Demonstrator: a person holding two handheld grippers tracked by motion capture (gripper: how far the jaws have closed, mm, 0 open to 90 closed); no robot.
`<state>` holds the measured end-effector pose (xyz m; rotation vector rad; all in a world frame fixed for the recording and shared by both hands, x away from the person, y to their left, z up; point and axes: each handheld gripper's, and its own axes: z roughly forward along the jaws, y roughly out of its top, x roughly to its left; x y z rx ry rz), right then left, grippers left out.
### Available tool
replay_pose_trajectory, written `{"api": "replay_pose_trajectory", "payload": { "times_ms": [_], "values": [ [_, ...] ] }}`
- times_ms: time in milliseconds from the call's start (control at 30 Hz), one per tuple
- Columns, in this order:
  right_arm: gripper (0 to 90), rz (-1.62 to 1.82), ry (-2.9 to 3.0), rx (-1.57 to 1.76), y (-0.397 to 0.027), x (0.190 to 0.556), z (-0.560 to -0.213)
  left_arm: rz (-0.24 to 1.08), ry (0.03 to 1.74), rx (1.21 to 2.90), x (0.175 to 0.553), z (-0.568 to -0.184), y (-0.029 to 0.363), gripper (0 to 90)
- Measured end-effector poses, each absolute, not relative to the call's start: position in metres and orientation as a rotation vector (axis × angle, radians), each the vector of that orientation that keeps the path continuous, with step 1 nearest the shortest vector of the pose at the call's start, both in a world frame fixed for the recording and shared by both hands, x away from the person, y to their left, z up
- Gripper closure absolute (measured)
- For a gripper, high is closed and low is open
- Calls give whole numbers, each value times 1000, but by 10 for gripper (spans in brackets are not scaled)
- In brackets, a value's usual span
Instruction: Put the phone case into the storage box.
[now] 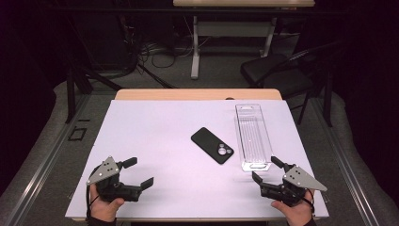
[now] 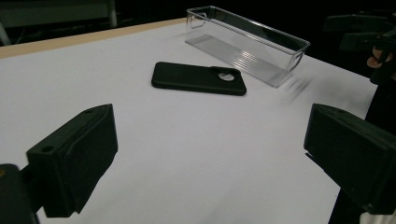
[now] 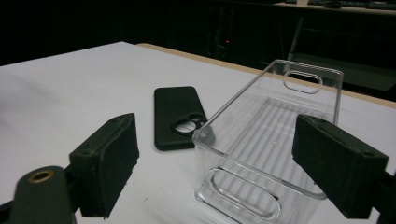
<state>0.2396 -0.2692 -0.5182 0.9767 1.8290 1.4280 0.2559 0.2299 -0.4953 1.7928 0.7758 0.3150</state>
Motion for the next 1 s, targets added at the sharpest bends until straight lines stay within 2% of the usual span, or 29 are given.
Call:
{"api": "replay_pose_trajectory", "payload": {
  "times_ms": [400,500,533,700,733,767,900,1000],
  "values": [
    [158,1407,1864,979,-264,243,-517,264,863,1862,271,-490,208,27],
    [145,1408,1858,977,-264,243,-517,269,870,1866,276,-487,205,73],
    [141,1399,1859,975,-265,242,-517,264,872,1879,281,-485,200,149],
    [140,1407,1847,979,-269,242,-518,252,879,1902,295,-478,187,176],
    [140,1408,1842,986,-270,242,-519,251,873,1903,298,-475,183,253],
    [140,1408,1842,986,-270,242,-519,249,868,1908,301,-473,179,253],
    [140,1417,1853,999,-272,243,-522,242,845,1914,313,-463,163,372],
    [140,1414,1858,997,-273,243,-522,235,849,1928,323,-457,152,403]
  ]
}}
